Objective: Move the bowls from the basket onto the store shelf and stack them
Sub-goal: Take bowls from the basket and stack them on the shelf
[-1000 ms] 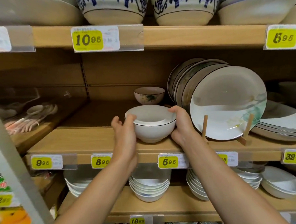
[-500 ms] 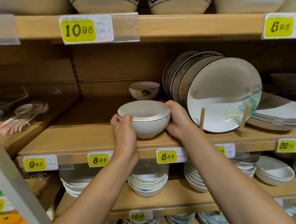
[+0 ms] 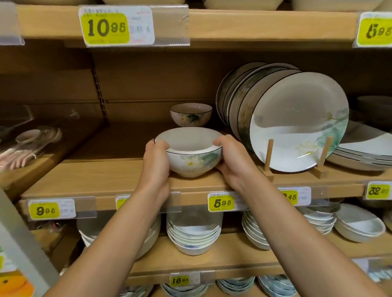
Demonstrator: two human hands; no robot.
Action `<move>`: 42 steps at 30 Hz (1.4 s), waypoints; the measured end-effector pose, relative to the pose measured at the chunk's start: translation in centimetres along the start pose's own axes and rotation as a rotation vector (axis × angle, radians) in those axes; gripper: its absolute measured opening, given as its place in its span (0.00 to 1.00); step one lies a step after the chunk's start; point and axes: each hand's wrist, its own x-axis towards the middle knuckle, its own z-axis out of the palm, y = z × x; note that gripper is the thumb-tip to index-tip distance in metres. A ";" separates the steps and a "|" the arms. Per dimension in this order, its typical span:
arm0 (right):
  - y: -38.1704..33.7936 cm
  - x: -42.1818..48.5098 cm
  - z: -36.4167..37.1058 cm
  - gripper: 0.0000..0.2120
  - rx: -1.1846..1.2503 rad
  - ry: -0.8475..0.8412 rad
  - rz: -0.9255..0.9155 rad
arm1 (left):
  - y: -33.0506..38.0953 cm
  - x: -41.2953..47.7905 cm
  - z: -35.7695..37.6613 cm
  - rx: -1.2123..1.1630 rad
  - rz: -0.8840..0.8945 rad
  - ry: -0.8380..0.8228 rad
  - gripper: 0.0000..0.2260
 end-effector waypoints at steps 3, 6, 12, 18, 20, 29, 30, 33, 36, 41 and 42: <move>0.8 -0.7 -0.3 0.24 -0.112 0.047 -0.061 | 1.1 0.9 -0.6 0.008 -0.079 -0.008 0.09; 0.5 -1.1 -0.5 0.31 -0.160 0.057 -0.080 | 1.1 1.2 -1.6 0.069 -0.046 -0.051 0.11; 0.4 -2.2 -1.9 0.23 -0.035 -0.152 -0.026 | -0.5 -0.8 -4.3 0.100 0.038 -0.274 0.17; 0.3 -2.9 -2.1 0.24 0.087 -0.083 -0.072 | 0.2 -0.4 -4.4 0.074 0.088 -0.226 0.11; 0.2 -3.0 -1.9 0.18 0.093 -0.114 -0.074 | 0.3 -0.3 -4.1 0.112 0.070 -0.273 0.13; -3.1 1.7 1.3 0.10 0.031 -0.049 -0.182 | 5.8 5.7 -0.6 0.068 0.024 -0.173 0.12; -3.6 2.7 2.0 0.16 0.047 -0.030 -0.193 | 6.6 6.6 0.1 0.088 0.029 -0.151 0.12; -4.7 5.8 4.3 0.21 0.048 0.016 -0.227 | 7.7 8.9 1.9 0.152 0.077 -0.137 0.12; -5.5 8.5 5.8 0.17 0.021 0.076 -0.255 | 7.6 11.0 3.2 0.181 0.115 -0.167 0.17; -6.3 12.4 6.8 0.16 -0.017 0.109 -0.274 | 7.8 14.6 5.3 0.138 0.154 -0.133 0.15; -6.6 13.0 7.0 0.16 -0.030 0.124 -0.278 | 7.7 15.3 5.7 0.133 0.160 -0.133 0.16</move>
